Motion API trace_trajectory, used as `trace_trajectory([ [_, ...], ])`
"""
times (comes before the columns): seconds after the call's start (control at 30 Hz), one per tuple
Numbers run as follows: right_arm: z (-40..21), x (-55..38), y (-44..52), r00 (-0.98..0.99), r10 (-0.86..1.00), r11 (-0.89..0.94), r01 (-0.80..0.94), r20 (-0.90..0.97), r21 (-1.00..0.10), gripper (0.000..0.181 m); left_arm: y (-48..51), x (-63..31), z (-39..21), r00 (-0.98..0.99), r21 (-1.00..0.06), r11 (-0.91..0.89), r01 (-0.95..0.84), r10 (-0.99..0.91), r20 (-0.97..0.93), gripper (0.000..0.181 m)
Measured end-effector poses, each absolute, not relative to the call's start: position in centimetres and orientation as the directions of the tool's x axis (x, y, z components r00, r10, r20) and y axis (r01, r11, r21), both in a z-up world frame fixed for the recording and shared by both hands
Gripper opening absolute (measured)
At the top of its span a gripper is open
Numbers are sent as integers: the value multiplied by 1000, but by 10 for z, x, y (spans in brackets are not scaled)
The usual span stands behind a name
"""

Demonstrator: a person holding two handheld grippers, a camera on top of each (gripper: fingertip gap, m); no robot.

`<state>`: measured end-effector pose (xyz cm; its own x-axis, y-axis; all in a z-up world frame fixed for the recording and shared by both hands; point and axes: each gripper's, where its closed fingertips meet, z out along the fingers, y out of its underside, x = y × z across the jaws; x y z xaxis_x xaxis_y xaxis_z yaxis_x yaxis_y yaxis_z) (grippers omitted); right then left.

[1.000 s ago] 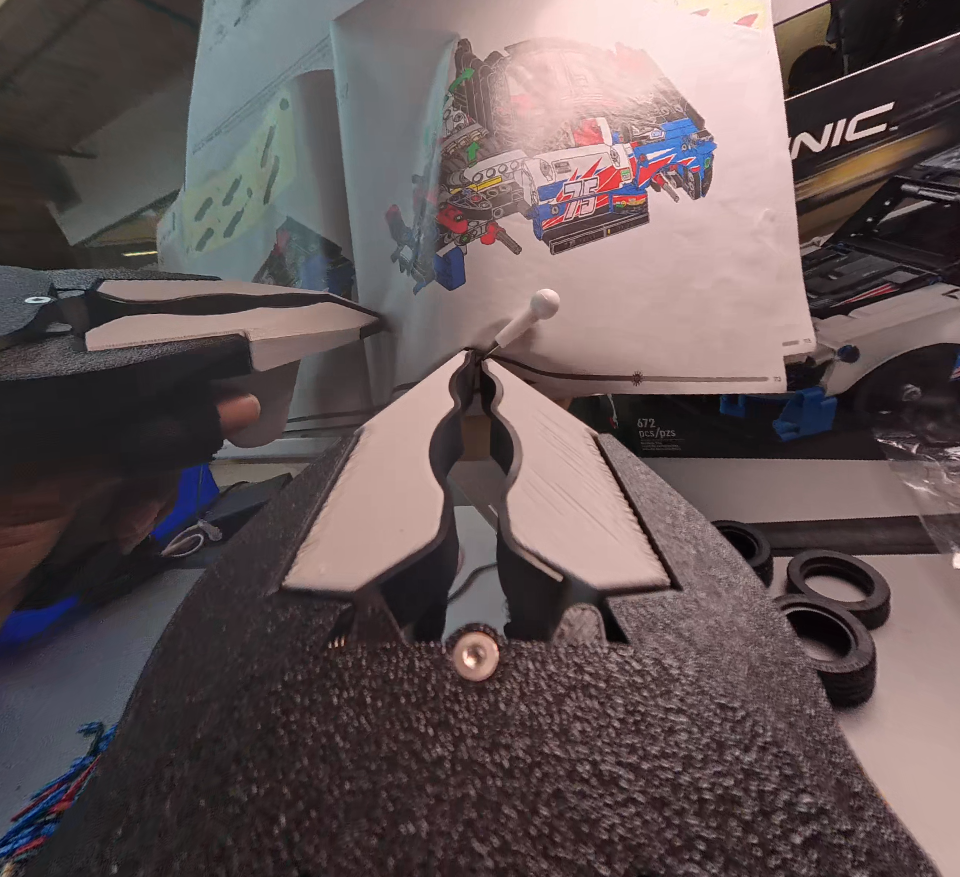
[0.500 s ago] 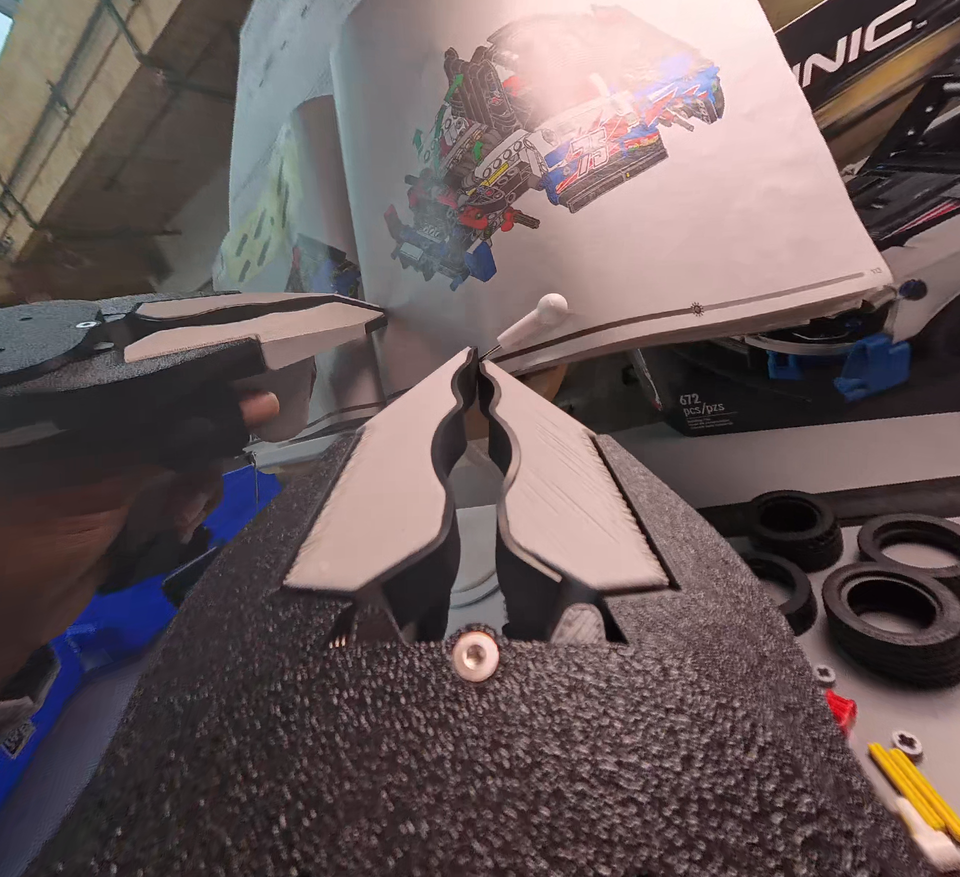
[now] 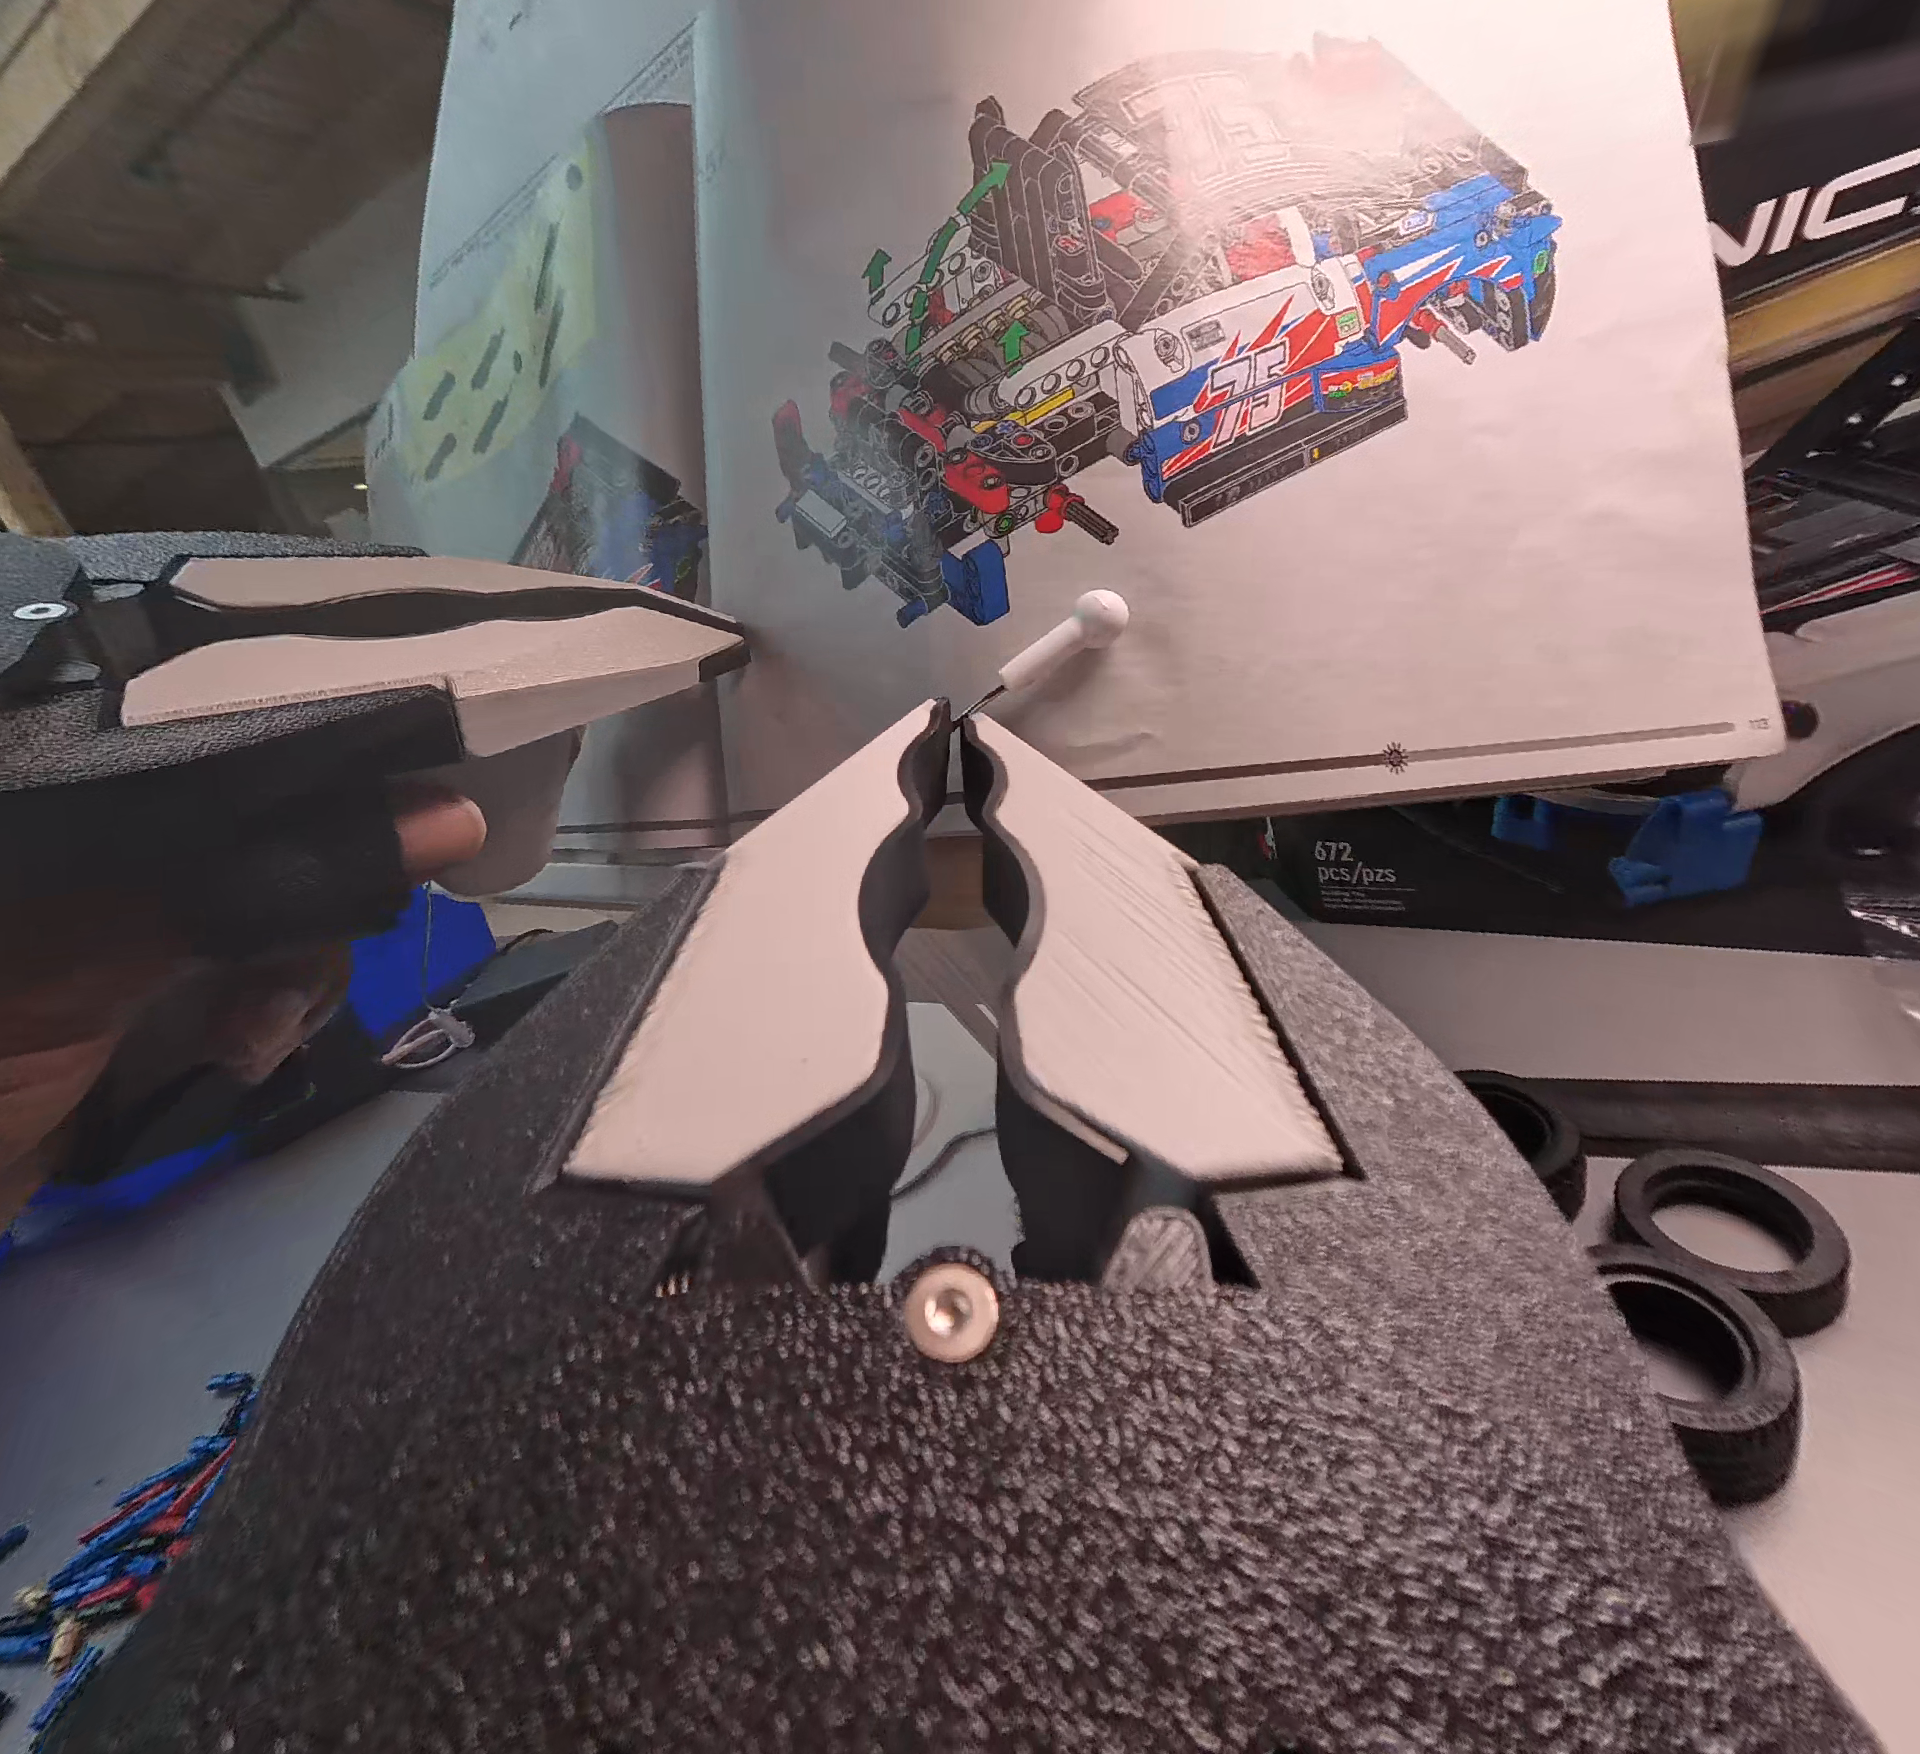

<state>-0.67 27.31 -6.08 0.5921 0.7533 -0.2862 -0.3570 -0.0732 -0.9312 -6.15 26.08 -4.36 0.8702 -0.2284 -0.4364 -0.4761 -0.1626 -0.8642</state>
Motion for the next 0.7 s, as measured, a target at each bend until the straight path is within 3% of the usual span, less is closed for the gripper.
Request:
trace_trajectory([
  [0.23, -60, -6, 272, 557, 768, -107, -375, -316, -921, 5, 251, -58, -39, 885, -898, -95, -430, -243, -398, 0],
  [0.5, -42, 17, 266, 599, 750, -2, -420, -279, -907, 17, 198, -66, -15, 949, -989, 82, -125, -282, -143, 7],
  [0.7, -35, 20, 260, 624, 753, 55, -374, -207, -926, 22, 153, -98, -16, 961, -995, 88, -49, -268, -71, 17],
])
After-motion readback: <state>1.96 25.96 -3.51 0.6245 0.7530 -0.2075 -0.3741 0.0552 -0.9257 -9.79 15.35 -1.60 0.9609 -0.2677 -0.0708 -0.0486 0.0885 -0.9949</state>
